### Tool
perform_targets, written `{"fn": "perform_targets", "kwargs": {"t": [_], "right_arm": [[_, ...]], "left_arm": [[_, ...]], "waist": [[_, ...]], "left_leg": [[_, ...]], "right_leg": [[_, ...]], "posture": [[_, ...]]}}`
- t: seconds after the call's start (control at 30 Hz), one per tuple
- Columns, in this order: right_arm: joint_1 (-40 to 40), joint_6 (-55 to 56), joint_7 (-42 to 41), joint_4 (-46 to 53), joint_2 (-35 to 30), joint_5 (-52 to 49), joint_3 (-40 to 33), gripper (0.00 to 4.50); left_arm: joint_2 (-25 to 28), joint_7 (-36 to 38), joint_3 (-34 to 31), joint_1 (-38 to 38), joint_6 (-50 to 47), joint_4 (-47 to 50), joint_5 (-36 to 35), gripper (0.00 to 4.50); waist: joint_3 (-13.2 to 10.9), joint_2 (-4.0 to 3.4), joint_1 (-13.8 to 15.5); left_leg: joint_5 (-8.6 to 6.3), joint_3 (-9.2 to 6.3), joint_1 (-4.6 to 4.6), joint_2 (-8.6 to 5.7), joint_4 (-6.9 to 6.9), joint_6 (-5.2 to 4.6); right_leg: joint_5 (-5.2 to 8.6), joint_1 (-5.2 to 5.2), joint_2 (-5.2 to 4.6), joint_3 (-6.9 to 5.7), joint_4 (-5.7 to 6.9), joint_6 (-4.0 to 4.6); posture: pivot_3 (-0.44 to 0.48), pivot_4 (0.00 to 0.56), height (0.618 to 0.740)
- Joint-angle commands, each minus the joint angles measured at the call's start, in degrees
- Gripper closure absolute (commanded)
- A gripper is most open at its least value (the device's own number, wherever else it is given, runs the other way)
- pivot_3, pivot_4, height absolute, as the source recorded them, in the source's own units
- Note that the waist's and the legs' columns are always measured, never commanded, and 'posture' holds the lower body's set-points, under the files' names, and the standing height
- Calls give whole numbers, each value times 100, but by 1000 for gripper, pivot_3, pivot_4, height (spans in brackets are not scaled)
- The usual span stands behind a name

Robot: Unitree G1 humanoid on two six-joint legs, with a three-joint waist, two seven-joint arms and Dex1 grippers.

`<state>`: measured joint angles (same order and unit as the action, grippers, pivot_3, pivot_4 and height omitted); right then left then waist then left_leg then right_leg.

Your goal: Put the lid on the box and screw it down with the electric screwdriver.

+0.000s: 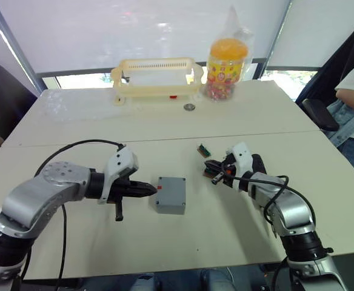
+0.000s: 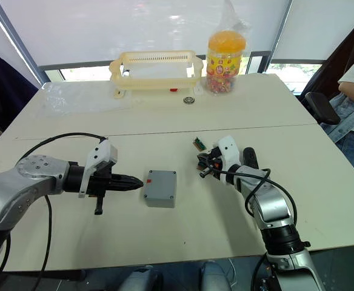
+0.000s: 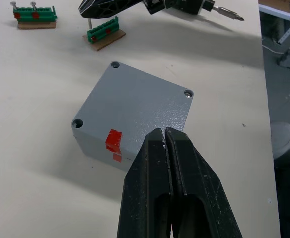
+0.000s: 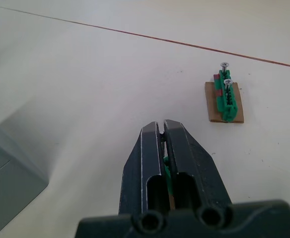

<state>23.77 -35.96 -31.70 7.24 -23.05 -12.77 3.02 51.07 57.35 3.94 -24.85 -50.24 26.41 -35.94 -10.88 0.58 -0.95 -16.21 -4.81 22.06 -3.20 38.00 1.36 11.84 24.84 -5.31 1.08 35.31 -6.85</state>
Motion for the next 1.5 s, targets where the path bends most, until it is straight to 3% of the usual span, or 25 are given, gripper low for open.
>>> {"fn": "perform_targets", "kwargs": {"t": [0.03, 0.5, 0.83, 1.5], "right_arm": [[96, -50, 43, 395, -27, -149, -196, 4446], [266, -1307, -102, 2231, -45, -1256, -197, 4446], [-5, -833, -172, 2064, -92, -942, 584, 4446], [-188, -348, -305, 1611, -217, -586, 779, 4446]], "left_arm": [[-15, 50, 49, -43, 164, -8, 80, 4500], [-305, 48, 418, -107, 669, -354, 506, 4500], [-505, 0, 472, -178, 752, -445, 669, 4500], [-545, -169, 376, -28, 615, -281, 580, 4500]], "waist": [[0, 0, 0], [0, 0, 7], [0, 0, 10], [0, 0, 11]], "left_leg": [[0, 0, 0, 0, 0, 0], [-1, -4, 1, 1, 0, -1], [0, -4, 1, 1, 0, -1], [0, -4, 1, 1, 0, -1]], "right_leg": [[0, 0, 0, 0, 0, 0], [0, 1, 0, -1, -1, 0], [0, 1, -1, -1, 0, 0], [0, 1, 0, -1, 0, 0]], "posture": [[0, 150, 740], [0, 150, 740], [0, 150, 740], [0, 150, 740]]}}
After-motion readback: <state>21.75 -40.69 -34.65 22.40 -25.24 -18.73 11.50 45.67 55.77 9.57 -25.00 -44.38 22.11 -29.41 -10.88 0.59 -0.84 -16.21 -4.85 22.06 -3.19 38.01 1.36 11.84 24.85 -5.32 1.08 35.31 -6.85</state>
